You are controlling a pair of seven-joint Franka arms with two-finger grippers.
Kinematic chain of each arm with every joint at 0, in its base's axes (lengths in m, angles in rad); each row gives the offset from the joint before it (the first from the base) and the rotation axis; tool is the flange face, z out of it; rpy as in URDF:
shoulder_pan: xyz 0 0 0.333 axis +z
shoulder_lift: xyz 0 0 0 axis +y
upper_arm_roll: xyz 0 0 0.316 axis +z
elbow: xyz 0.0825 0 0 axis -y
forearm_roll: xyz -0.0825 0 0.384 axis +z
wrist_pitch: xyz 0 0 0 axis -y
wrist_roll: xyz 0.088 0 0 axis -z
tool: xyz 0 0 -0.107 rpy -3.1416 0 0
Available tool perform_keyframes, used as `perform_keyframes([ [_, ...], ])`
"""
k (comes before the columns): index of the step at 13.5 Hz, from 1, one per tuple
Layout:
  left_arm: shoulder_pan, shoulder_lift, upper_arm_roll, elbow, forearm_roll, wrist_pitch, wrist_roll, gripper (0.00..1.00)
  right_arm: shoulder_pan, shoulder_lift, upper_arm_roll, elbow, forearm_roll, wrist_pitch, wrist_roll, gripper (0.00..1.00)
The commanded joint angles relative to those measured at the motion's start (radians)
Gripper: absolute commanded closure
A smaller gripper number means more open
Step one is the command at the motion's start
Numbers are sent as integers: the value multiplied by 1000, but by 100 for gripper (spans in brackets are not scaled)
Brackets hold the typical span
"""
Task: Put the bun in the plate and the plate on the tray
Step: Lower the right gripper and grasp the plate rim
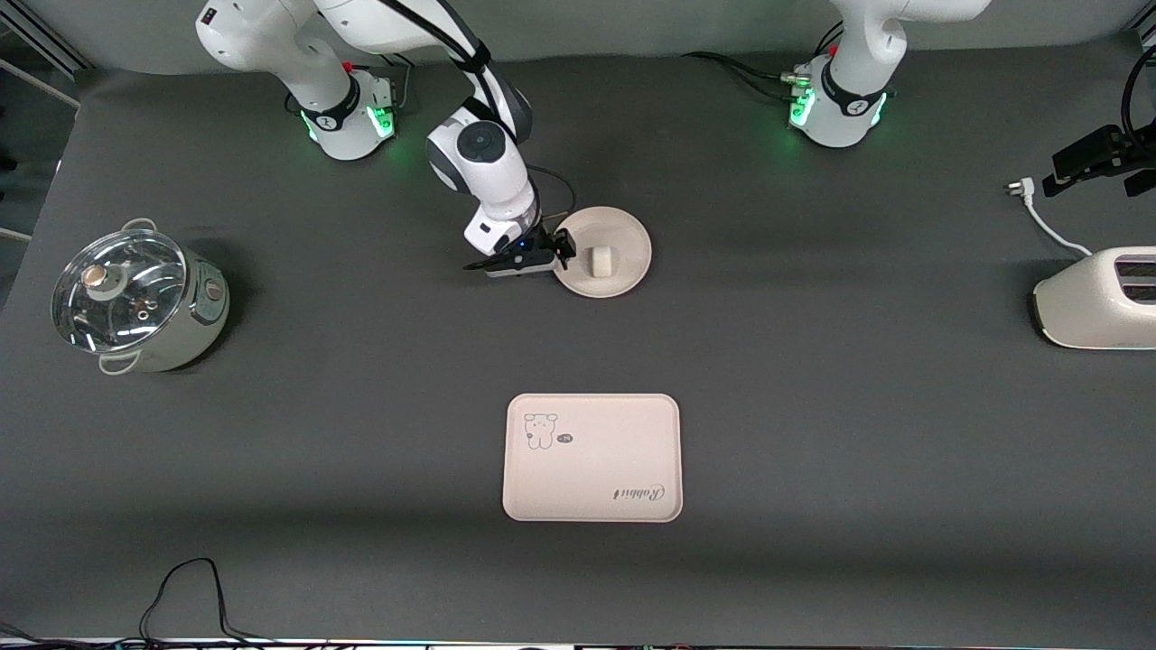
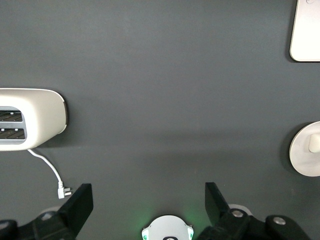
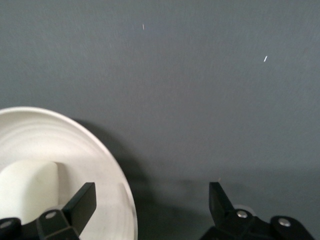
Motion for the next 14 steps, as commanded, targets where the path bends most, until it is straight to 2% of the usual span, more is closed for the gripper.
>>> perform_keyframes([
  [1, -6, 8, 0, 26, -7, -29, 14, 0, -6, 8, 53, 5, 156, 17, -101, 0],
  [3, -8, 10, -2, 24, -4, -27, 14, 0, -6, 0, 73, 8, 266, 8, -186, 0],
  [4, -8, 10, -2, 23, -4, -27, 14, 0, -6, -1, 73, 8, 289, 6, -216, 0],
  [9, -14, 33, -5, 18, -4, -18, 8, 0, -26, 5, 72, 10, 291, 0, -286, 1],
  [11, -11, 31, -3, 20, -2, -18, 9, 0, -31, 5, 69, 8, 291, -3, -287, 36],
  [12, -11, 33, -3, 20, -1, -9, 9, 0, -39, 3, 69, 8, 291, -17, -287, 50],
  [13, -11, 36, -3, 20, -1, -9, 9, 0, -39, 3, 69, 10, 291, -29, -286, 62],
  [14, -14, 36, -3, 18, 1, -10, 9, 0, -37, 5, 69, 10, 291, -28, -286, 68],
])
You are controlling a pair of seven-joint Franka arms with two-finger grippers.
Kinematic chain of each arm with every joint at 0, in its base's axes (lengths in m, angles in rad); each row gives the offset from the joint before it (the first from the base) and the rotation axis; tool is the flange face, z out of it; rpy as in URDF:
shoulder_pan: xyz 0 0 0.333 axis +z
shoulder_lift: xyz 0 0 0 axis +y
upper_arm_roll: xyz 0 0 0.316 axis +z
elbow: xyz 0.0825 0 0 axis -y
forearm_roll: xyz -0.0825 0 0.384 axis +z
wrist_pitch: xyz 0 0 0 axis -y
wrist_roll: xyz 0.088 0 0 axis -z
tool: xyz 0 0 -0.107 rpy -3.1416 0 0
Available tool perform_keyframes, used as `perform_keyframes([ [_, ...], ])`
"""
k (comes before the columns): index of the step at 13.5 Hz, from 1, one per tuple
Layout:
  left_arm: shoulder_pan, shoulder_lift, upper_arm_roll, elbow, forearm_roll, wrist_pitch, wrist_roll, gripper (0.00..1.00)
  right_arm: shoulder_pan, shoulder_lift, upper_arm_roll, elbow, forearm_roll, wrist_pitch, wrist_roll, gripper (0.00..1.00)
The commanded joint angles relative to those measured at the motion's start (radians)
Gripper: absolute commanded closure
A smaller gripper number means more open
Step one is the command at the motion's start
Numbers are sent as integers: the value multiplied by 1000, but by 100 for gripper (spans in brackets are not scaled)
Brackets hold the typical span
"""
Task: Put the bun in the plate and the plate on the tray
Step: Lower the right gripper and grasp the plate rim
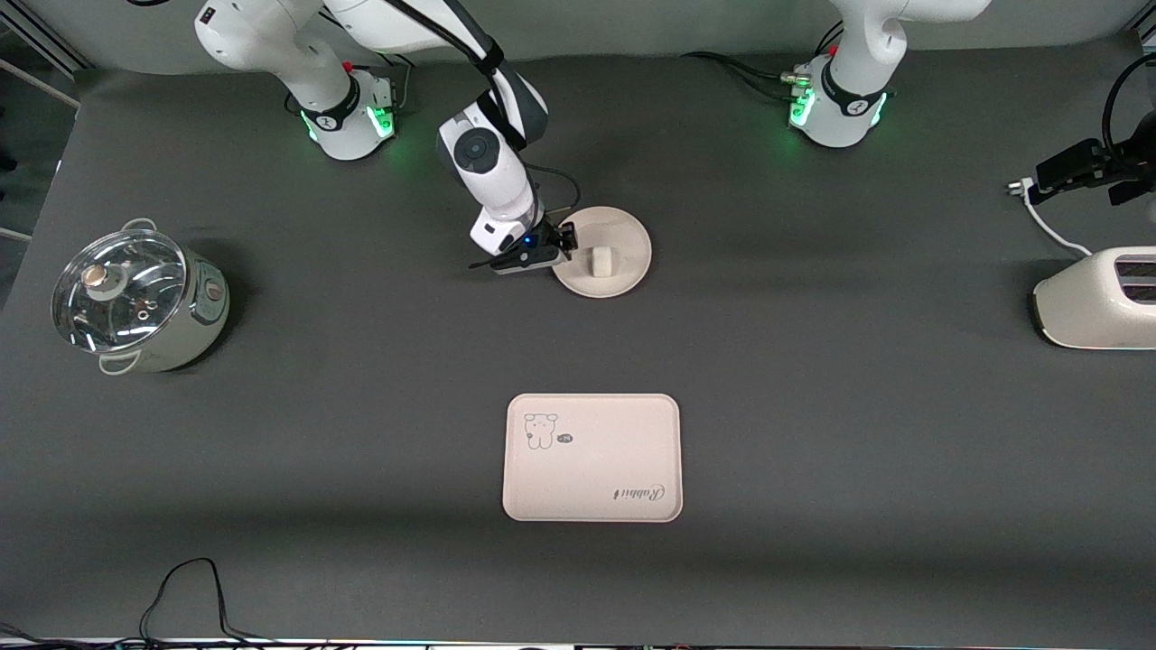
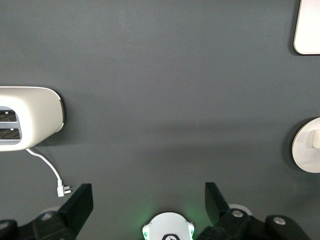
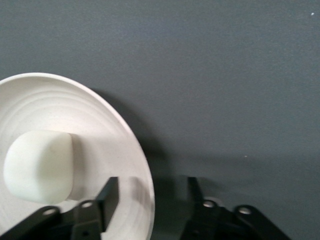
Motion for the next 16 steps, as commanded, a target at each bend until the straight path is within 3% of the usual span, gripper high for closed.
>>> perform_keyframes([
  [1, -11, 7, 6, 18, 1, -11, 9, 0, -3, -2, 3, 7, 35, -15, -38, 70],
  [3, -11, 10, 5, 18, 1, -11, 9, 0, -4, -7, 3, 13, 35, -20, -35, 83],
  [7, -11, 20, 3, 18, 1, -14, 7, 0, -7, -14, 3, 24, 35, -41, -31, 98],
  [10, -12, 40, 3, 20, 1, -5, 7, 0, -25, -57, -3, 36, 35, -107, -46, 100],
  [16, -11, 47, 3, 21, 1, -5, 10, 0, -59, -252, -35, 34, 93, -260, -222, 100],
])
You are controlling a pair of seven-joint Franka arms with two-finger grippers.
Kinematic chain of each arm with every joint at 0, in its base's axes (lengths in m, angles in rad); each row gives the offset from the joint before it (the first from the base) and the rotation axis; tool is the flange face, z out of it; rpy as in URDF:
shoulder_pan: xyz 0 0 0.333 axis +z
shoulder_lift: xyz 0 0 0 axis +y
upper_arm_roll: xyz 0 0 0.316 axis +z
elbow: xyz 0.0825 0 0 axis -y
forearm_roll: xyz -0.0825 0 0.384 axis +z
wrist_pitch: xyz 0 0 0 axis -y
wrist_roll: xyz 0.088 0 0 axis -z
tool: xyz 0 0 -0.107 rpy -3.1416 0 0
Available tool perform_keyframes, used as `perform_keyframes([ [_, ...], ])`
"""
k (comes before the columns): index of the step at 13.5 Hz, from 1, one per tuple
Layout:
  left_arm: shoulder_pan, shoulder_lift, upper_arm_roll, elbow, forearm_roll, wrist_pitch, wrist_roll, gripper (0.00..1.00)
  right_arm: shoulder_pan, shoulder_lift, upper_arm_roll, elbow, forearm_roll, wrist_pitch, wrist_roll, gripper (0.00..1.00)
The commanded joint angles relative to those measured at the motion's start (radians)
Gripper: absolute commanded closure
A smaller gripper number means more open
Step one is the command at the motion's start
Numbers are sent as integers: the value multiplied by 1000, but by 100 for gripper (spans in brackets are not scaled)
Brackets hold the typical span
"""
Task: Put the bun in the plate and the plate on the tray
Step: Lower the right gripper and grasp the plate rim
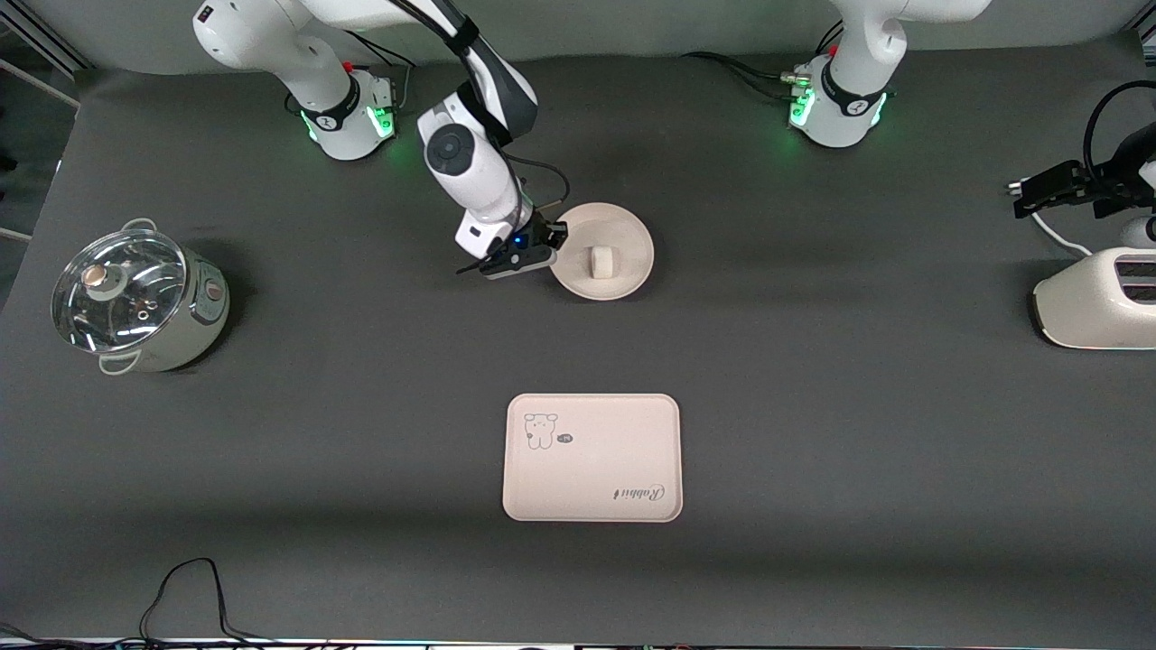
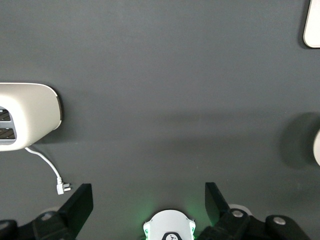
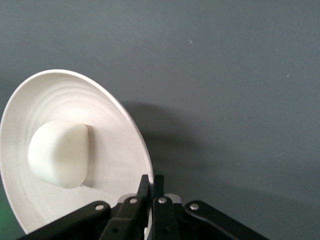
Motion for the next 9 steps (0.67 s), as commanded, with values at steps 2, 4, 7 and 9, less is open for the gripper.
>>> perform_keyframes([
  [2, -9, 2, 6, 23, 1, -11, 10, 0, 2, -99, -6, -14, 45, -52, -58, 100],
  [4, -9, 2, 4, 23, 1, -14, 10, 0, -15, -83, -15, 20, 46, -55, -58, 100],
  [7, -9, 2, 4, 24, 1, -14, 10, 0, -124, 44, -15, 210, 49, -144, -127, 100],
  [9, -9, 2, 4, 24, 1, -17, 10, 0, -182, 167, -17, 409, 83, -214, -158, 100],
])
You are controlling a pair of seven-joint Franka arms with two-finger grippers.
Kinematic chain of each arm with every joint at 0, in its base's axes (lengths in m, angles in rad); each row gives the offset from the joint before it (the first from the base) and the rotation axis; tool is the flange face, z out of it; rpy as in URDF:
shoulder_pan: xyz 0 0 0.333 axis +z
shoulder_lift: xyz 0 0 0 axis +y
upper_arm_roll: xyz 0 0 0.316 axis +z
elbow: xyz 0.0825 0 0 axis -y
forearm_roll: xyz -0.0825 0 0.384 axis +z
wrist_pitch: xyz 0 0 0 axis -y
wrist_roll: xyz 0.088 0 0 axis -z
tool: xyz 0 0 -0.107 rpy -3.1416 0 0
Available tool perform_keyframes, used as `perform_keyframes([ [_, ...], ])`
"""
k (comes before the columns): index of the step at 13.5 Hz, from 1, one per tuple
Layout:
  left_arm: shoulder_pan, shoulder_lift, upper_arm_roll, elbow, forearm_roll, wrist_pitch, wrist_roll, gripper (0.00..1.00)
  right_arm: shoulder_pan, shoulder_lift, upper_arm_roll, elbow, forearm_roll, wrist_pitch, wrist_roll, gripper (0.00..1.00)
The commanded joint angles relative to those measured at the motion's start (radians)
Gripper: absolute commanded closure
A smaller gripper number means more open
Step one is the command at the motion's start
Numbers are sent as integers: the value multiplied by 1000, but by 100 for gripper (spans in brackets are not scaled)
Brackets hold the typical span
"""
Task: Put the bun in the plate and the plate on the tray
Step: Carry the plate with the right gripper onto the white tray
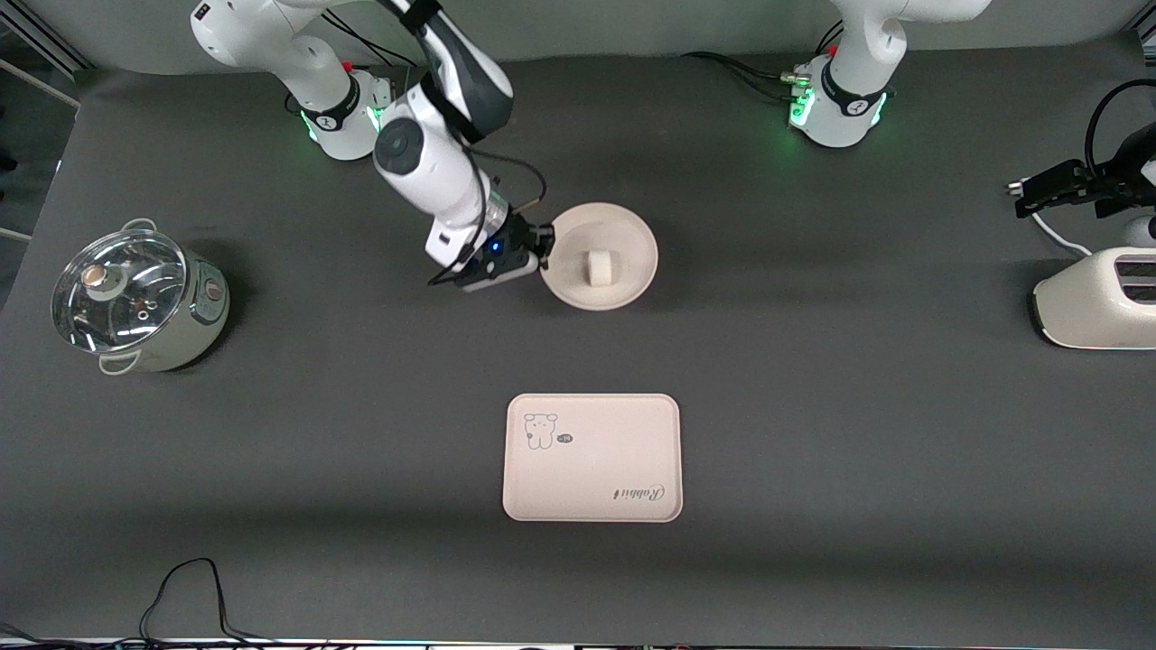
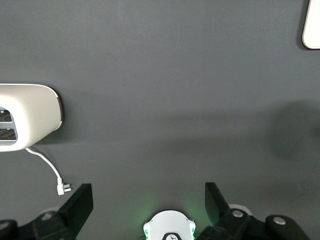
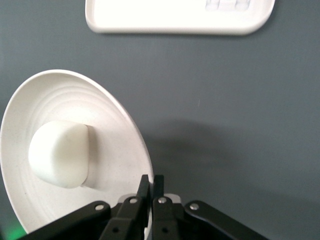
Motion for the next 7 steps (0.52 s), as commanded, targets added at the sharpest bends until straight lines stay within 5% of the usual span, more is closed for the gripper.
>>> perform_keyframes([
  [1, -9, 2, 5, 19, 1, -19, 13, 0, -72, 220, -1, 342, 62, -109, -59, 100],
  [4, -11, 1, 3, 19, 1, -22, 13, 0, -138, 424, -1, 683, 62, -218, -49, 100],
  [7, -12, 7, -2, 16, 1, -18, 10, 0, -185, 567, -4, 905, 47, -304, -44, 100],
])
